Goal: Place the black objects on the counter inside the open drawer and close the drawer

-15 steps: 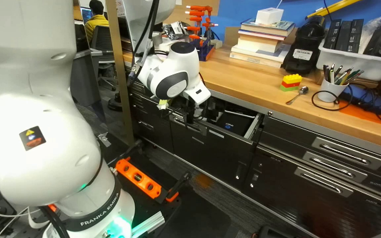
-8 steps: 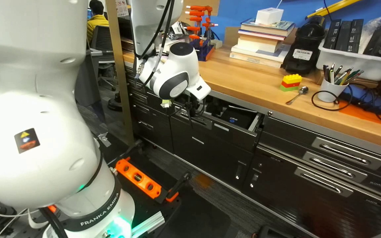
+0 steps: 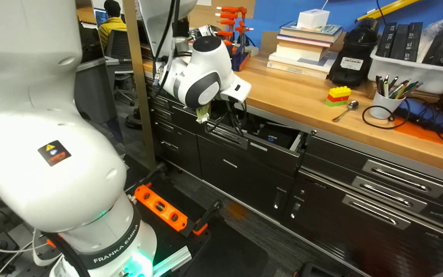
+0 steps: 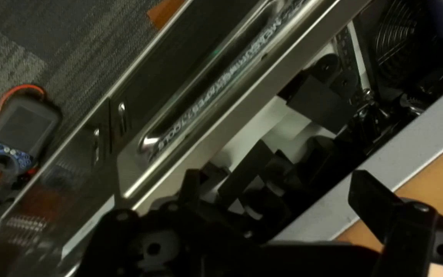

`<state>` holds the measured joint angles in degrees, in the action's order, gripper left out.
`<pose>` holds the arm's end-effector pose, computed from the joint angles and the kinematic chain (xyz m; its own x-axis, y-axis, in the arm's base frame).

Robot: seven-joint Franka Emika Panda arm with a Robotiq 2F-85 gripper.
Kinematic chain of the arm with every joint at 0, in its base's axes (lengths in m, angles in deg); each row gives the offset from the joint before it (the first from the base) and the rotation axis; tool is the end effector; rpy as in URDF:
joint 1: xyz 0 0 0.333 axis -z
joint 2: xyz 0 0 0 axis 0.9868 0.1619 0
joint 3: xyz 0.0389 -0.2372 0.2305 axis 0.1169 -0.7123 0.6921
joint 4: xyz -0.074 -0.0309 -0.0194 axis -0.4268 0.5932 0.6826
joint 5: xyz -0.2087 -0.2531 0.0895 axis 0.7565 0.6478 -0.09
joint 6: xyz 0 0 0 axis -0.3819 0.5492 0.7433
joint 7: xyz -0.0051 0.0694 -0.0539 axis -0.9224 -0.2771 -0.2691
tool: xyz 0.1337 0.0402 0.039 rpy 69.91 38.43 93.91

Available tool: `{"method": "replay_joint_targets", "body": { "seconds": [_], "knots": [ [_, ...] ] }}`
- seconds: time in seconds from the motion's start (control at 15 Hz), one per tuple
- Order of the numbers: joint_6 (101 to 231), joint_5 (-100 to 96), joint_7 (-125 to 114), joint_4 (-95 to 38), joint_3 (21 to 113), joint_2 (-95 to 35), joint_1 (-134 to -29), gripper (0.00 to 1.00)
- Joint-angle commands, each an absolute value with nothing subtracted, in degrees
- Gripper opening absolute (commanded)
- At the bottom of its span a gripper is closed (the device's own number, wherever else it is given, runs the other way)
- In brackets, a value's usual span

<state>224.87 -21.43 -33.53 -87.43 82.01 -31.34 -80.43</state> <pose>0.4599 0.0543 0.2422 0.6951 -0.6522 0.3024 -0.5651 -0.7558 -0.3309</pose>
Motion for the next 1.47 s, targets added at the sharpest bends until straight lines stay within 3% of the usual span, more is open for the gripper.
{"method": "replay_joint_targets", "body": {
  "seconds": [0.0,0.2,0.67,1.07,1.4],
  "knots": [
    [224.16,-28.98,-22.07,-93.0,66.87,-39.41,-95.02,1.0],
    [227.8,-39.05,-8.58,-94.7,54.11,-35.8,-107.62,1.0],
    [223.55,-59.4,6.22,-93.62,36.34,-23.44,-134.5,1.0],
    [208.04,-56.47,3.78,-91.88,21.22,-15.48,-154.02,1.0],
    [191.9,-51.56,-5.72,-85.56,13.66,-9.9,-160.12,1.0]
  ]
}}
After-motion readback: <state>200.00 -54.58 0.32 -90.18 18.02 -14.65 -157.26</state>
